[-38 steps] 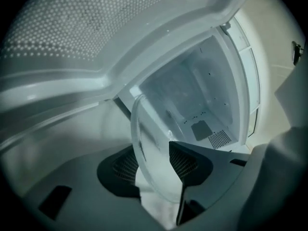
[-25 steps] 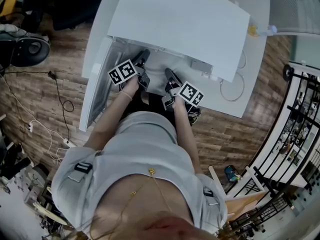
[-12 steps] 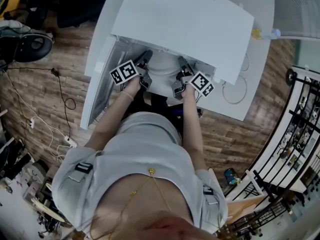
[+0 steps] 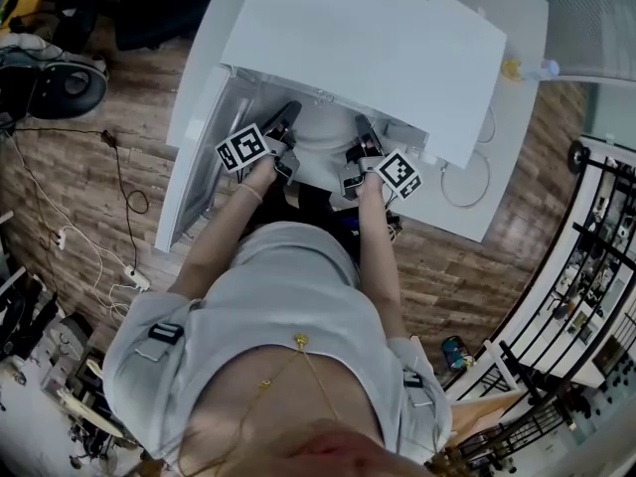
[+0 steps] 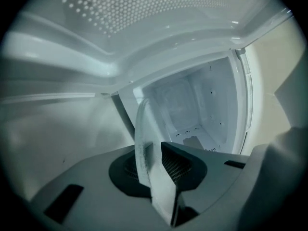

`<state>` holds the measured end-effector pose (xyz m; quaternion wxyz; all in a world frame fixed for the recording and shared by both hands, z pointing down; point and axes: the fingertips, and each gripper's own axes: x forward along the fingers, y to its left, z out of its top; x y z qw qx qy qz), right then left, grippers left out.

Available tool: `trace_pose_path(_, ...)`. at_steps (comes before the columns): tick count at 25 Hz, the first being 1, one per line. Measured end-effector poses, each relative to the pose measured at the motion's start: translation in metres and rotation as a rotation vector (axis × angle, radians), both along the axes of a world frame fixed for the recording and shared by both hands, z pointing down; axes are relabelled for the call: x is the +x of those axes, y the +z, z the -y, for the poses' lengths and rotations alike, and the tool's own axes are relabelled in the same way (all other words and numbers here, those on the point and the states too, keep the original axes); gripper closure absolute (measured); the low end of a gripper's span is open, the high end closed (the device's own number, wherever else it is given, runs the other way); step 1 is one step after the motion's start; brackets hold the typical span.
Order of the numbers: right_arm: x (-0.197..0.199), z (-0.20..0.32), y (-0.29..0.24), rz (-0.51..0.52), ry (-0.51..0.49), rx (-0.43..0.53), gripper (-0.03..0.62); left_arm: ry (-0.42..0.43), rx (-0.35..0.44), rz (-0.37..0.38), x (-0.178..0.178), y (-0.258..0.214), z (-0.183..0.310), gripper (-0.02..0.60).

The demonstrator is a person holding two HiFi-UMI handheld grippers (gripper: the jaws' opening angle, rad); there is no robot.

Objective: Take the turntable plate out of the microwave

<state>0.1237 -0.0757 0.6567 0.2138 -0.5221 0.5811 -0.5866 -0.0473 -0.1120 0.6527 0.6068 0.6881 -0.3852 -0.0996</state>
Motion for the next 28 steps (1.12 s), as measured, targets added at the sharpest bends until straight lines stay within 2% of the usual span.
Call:
trace_pose_path(16, -0.005, -0.018, -0.015, 0.047, -0.005, 0.048, 0.531, -0.048, 0.049, 0.018, -0.008, -0.016, -0.023, 0.495)
trace_pose_path(28, -0.003, -0.032, -0.040, 0.057, -0.069, 0.092, 0.531, -0.101, 0.104, 0.019, -0.007, -0.039, -0.046, 0.494)
